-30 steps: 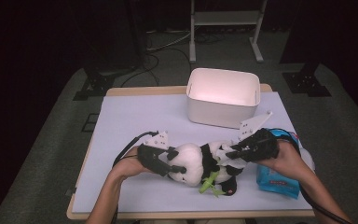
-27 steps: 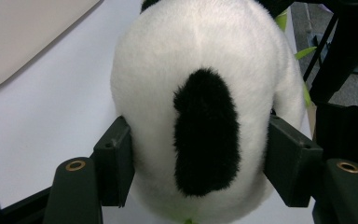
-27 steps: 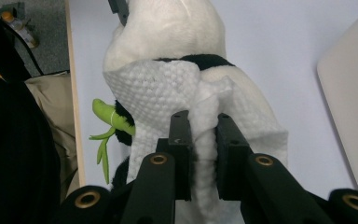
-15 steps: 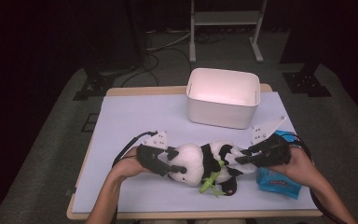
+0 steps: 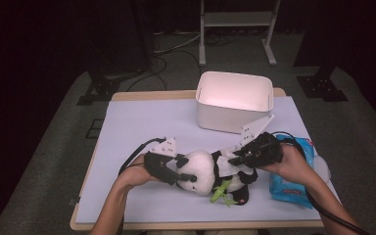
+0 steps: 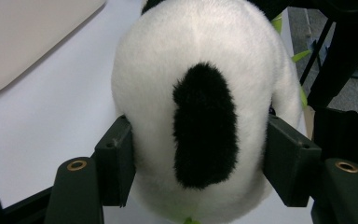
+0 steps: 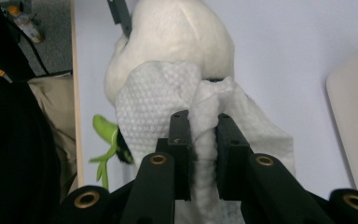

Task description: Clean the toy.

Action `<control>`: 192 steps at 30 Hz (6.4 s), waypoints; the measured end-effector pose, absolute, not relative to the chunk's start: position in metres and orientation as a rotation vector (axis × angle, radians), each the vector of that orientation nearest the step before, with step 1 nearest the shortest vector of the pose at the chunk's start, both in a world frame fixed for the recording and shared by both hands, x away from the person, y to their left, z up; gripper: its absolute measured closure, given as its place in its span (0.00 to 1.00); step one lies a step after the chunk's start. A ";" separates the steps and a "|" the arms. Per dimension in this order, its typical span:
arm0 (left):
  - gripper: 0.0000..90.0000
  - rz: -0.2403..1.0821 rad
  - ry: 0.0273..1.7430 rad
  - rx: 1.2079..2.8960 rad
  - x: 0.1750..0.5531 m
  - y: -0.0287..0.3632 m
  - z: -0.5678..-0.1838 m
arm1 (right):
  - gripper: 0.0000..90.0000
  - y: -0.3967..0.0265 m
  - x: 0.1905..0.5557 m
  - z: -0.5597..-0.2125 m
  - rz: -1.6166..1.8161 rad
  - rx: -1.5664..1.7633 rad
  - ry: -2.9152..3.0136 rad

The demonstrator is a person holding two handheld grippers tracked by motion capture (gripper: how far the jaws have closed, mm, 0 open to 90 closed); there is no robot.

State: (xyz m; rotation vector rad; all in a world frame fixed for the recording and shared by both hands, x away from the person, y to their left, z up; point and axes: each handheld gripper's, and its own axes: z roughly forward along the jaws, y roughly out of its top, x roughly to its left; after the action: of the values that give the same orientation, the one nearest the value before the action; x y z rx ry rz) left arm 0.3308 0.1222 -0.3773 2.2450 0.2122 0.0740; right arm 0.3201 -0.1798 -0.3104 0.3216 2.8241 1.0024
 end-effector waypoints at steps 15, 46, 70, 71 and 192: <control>0.40 0.062 0.208 2.211 0.329 0.122 -0.374 | 0.87 -0.178 0.322 -0.310 0.960 0.327 2.833; 0.40 0.065 0.203 2.220 0.328 0.121 -0.375 | 0.87 -0.138 0.335 -0.315 0.914 0.267 2.906; 0.40 0.071 0.189 2.218 0.328 0.120 -0.374 | 0.87 -0.129 0.338 -0.309 0.992 0.231 2.922; 0.40 0.073 0.190 2.220 0.328 0.119 -0.374 | 0.87 -0.126 0.338 -0.308 0.995 0.219 2.922; 0.40 0.050 0.193 2.186 0.330 0.127 -0.381 | 0.85 -0.201 0.341 -0.307 1.010 0.449 2.873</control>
State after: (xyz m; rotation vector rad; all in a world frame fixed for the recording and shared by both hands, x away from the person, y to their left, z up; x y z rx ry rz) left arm 0.3301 0.1269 -0.3809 2.1856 0.1928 0.0495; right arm 0.3409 -0.2006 -0.3066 0.4490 2.8731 1.0104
